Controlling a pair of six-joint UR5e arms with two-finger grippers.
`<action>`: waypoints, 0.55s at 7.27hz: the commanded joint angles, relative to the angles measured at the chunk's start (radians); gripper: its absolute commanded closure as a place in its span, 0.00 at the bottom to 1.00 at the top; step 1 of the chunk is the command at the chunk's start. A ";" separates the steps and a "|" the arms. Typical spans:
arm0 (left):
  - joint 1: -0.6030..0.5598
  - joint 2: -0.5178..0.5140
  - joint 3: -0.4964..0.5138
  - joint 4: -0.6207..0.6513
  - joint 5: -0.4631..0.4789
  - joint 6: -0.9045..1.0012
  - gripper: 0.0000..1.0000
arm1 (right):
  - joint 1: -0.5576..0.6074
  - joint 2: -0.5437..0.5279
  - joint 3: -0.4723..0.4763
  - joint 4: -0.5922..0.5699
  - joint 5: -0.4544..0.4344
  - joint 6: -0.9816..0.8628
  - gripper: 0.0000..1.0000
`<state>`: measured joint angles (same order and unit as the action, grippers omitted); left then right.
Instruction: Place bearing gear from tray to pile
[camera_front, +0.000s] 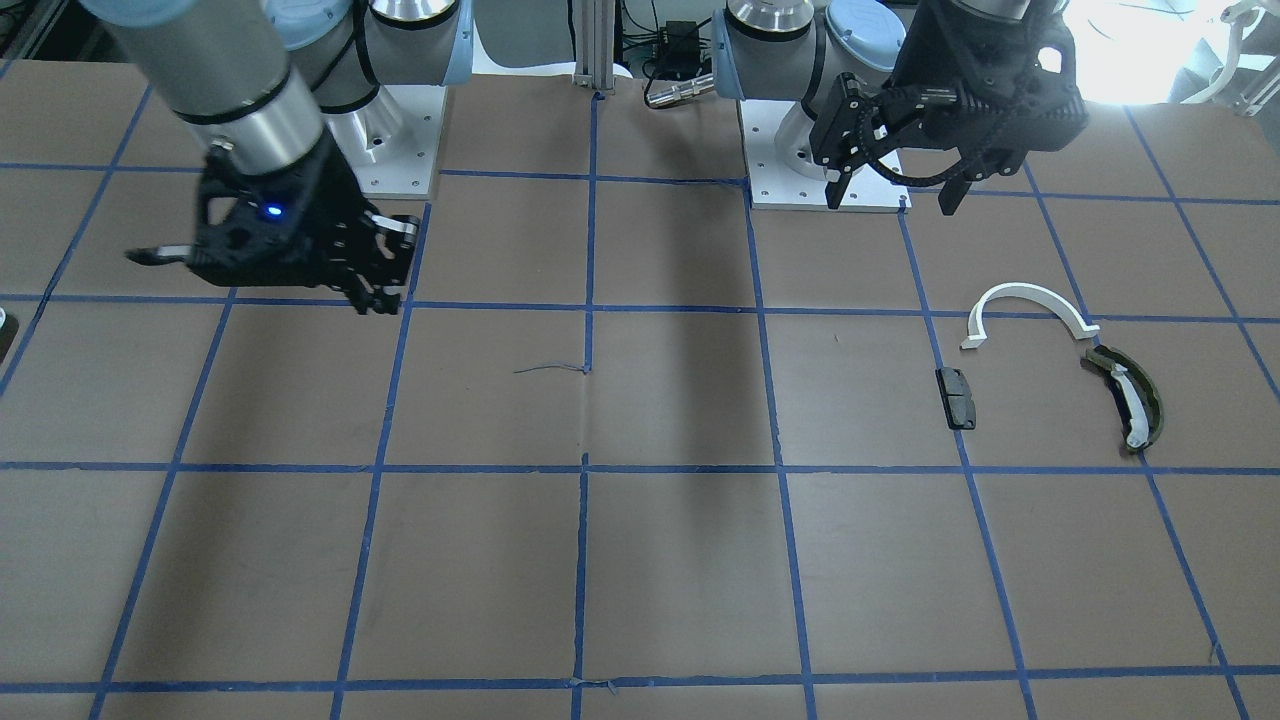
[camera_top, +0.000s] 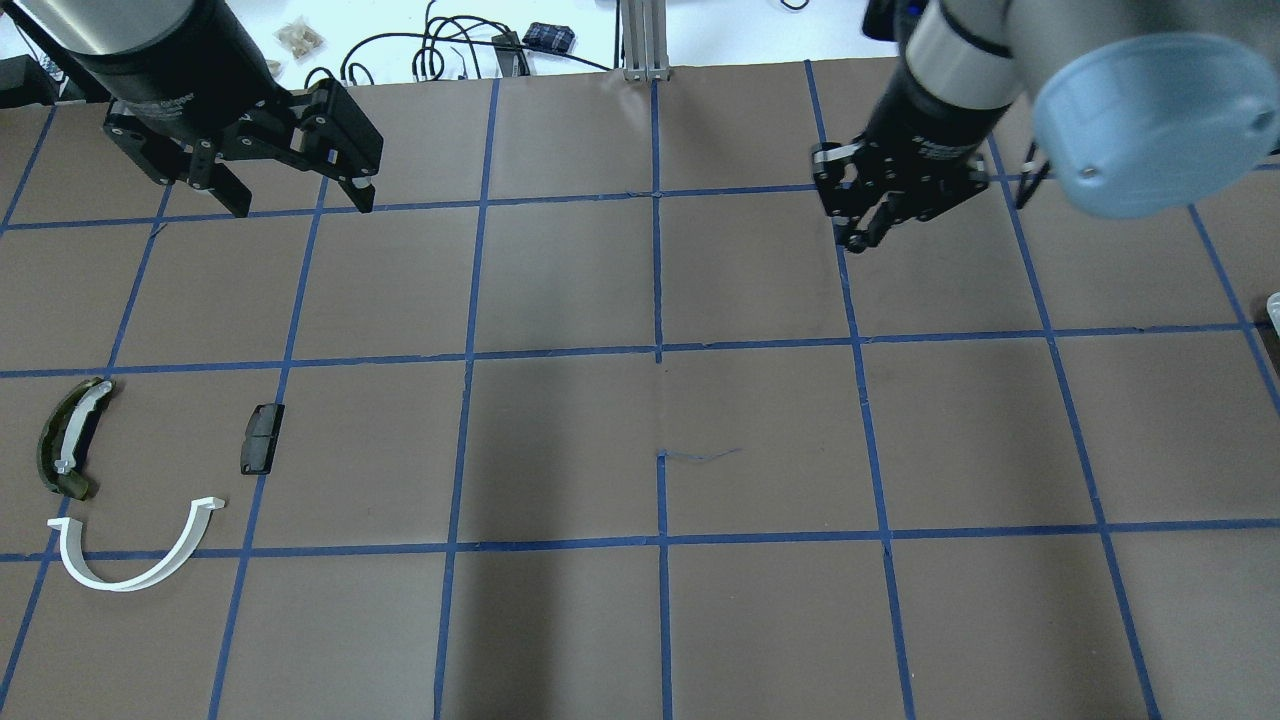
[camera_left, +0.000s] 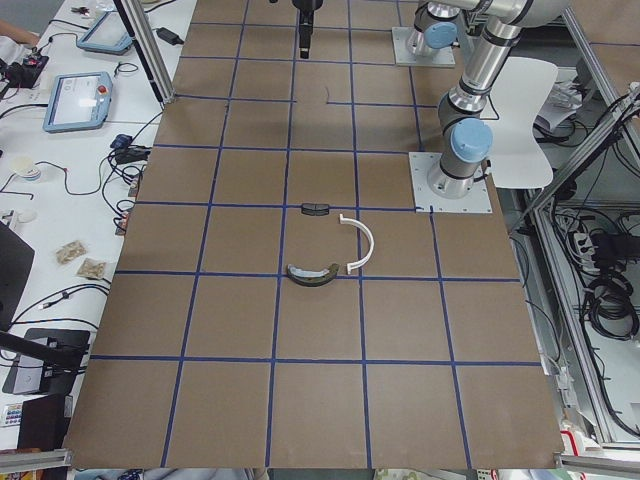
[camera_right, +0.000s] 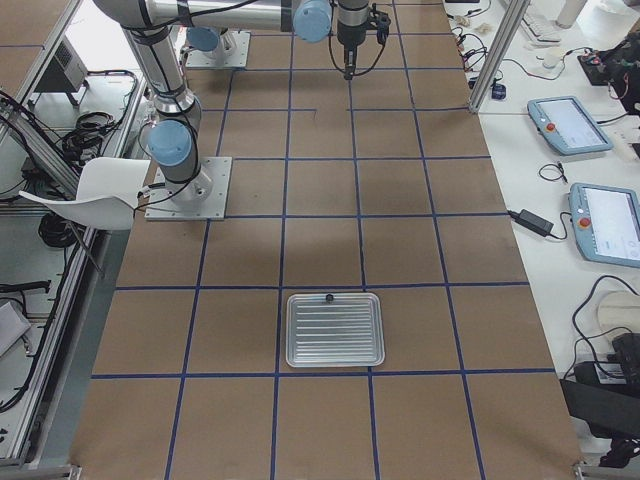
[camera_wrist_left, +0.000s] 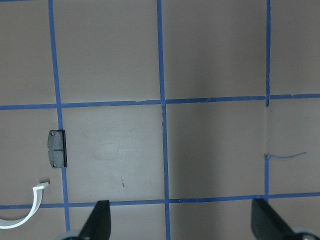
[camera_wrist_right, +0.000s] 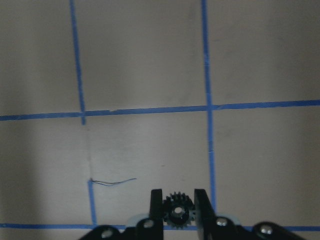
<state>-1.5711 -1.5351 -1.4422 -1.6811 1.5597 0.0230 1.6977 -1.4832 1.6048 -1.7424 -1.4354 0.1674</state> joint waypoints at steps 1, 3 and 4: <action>0.019 0.003 -0.003 0.000 -0.001 0.006 0.00 | 0.207 0.174 0.012 -0.171 0.006 0.128 0.96; 0.037 0.004 -0.003 -0.002 -0.003 0.009 0.00 | 0.265 0.350 0.023 -0.331 -0.005 0.126 0.91; 0.031 0.007 -0.004 0.000 0.000 0.003 0.00 | 0.299 0.450 0.032 -0.415 -0.011 0.116 0.89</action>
<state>-1.5412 -1.5306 -1.4457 -1.6823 1.5578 0.0296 1.9536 -1.1559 1.6260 -2.0585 -1.4428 0.2901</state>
